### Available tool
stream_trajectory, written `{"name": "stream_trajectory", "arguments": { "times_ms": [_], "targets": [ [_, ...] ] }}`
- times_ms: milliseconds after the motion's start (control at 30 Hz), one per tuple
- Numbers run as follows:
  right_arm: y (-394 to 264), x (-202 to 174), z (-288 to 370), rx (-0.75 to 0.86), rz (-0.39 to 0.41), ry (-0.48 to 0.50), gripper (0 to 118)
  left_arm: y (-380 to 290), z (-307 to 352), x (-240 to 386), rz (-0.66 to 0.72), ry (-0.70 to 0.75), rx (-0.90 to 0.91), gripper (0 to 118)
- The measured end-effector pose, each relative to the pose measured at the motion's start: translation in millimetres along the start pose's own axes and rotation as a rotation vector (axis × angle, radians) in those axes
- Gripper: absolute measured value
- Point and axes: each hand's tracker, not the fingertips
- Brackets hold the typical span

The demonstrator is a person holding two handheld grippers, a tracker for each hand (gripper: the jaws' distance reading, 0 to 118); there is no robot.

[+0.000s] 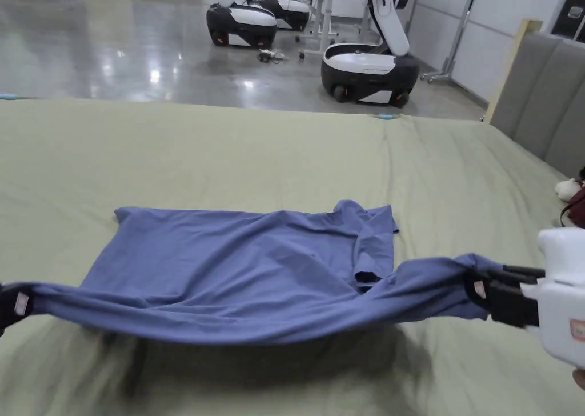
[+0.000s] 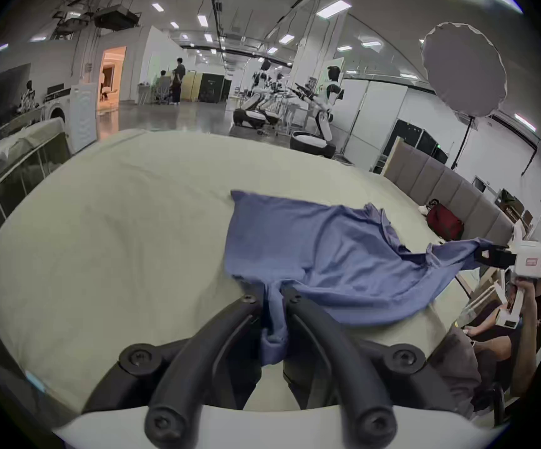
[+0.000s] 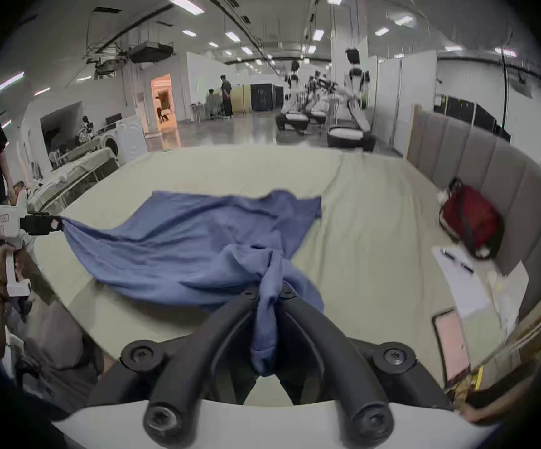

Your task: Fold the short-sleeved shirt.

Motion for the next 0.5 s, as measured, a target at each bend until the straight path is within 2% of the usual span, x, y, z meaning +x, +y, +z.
{"name": "stream_trajectory", "arguments": {
  "times_ms": [100, 200, 367, 500],
  "targets": [
    [18, 11, -39, -0.027, 0.007, -0.023, 8, 19, -38, -8, -0.031, 0.028, -0.063, 8],
    [21, 21, -82, -0.073, -0.02, -0.02, 8, 26, -82, -19, -0.03, 0.032, -0.085, 8],
    [-1, 34, -154, -0.215, -0.051, -0.053, 8, 19, -152, -39, 0.03, 0.045, -0.205, 8],
    [-18, 35, -180, -0.236, -0.042, -0.059, 8, 6, -180, -39, 0.011, 0.078, -0.257, 8]
  ]
}}
